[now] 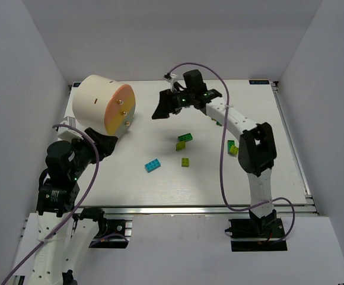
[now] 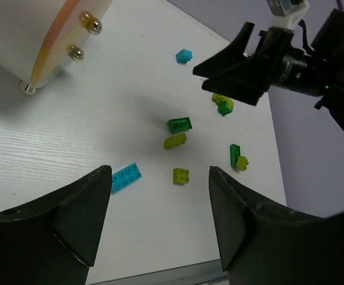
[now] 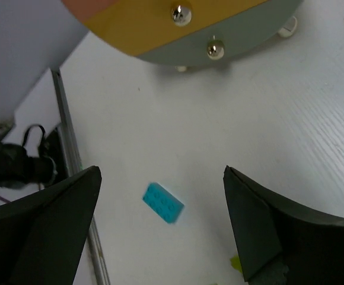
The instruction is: Sort the legos into containers by color
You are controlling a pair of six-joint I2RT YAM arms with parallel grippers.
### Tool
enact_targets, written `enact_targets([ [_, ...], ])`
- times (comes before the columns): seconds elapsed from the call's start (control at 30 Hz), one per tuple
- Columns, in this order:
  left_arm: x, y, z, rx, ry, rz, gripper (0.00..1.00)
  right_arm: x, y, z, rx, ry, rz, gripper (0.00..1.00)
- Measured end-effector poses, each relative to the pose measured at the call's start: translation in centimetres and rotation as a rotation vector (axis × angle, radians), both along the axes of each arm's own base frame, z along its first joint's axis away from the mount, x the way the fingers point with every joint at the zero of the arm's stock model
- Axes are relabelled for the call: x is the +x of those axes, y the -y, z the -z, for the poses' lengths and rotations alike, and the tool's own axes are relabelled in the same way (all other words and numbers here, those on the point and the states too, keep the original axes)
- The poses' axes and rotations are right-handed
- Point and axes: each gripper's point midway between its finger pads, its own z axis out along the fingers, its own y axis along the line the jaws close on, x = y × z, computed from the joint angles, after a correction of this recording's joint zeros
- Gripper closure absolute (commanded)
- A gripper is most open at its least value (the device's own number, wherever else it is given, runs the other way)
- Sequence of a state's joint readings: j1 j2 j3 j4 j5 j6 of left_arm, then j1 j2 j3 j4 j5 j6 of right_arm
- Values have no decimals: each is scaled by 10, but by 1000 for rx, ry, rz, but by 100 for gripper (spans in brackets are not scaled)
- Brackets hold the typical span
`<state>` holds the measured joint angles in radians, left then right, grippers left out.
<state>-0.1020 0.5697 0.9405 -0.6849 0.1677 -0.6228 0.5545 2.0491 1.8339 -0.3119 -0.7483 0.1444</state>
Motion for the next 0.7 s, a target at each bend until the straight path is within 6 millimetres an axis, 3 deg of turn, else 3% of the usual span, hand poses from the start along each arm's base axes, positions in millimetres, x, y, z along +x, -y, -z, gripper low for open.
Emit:
enact_targets([
  [0.2, -5, -1, 5, -38, -18, -25, 22, 17, -60, 8, 85, -156, 74, 11],
  [0.37, -3, -3, 9, -39, -37, -40, 22, 21, -101, -9, 178, -182, 73, 12],
  [0.53, -4, -7, 15, -33, -54, -63, 22, 23, -121, -19, 236, -190, 76, 31],
  [0.7, -5, -8, 20, -29, -70, -71, 22, 32, -132, -12, 258, -201, 109, 38],
])
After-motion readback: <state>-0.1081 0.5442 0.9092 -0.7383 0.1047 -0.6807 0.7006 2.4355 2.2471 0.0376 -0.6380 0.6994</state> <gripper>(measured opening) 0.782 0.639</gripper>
